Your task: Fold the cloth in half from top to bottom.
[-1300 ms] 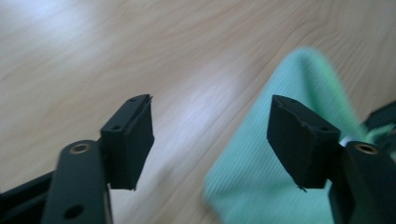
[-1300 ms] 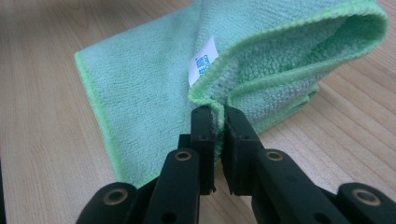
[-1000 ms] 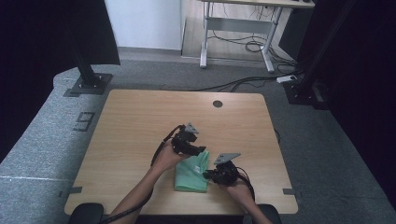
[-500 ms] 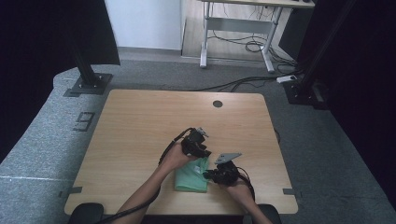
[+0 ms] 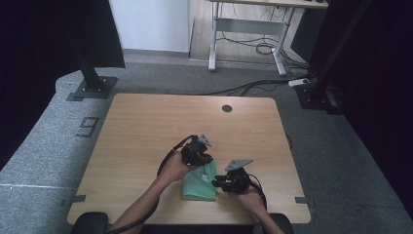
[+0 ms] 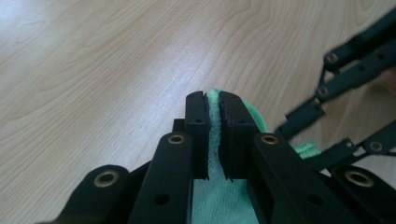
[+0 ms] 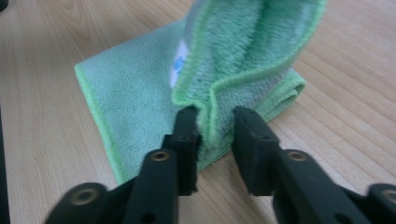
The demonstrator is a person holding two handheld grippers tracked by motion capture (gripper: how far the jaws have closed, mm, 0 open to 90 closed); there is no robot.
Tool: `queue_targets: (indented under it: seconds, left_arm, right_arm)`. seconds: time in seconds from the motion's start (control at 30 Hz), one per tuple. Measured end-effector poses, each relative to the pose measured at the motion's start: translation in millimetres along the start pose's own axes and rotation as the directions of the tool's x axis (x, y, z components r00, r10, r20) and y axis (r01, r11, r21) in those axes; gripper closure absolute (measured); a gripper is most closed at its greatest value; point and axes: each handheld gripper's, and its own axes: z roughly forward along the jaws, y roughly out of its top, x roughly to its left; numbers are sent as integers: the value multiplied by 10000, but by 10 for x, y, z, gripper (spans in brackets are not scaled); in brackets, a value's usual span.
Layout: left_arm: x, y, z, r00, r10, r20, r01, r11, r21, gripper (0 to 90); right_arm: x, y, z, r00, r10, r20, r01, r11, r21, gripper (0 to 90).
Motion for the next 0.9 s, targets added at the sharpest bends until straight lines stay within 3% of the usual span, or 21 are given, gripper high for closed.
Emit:
queue_targets:
  seconds: [0.33, 0.7, 0.9]
  left_arm:
    - [-73, -299, -265, 9996, -265, 21, 265, 9987, -445, 810]
    - [-198, -782, -382, 9978, -652, 120, 658, 9965, -516, 757]
    - [-271, -984, -472, 9980, -626, 71, 629, 9952, -749, 594]
  right_arm:
    - [-18, 19, -140, 10000, 85, 8, -85, 9996, -273, 467]
    - [-81, -3, -281, 9995, -159, 254, 166, 9995, -279, 400]
    - [-147, 12, -262, 9970, -81, 771, 86, 9999, -63, 378]
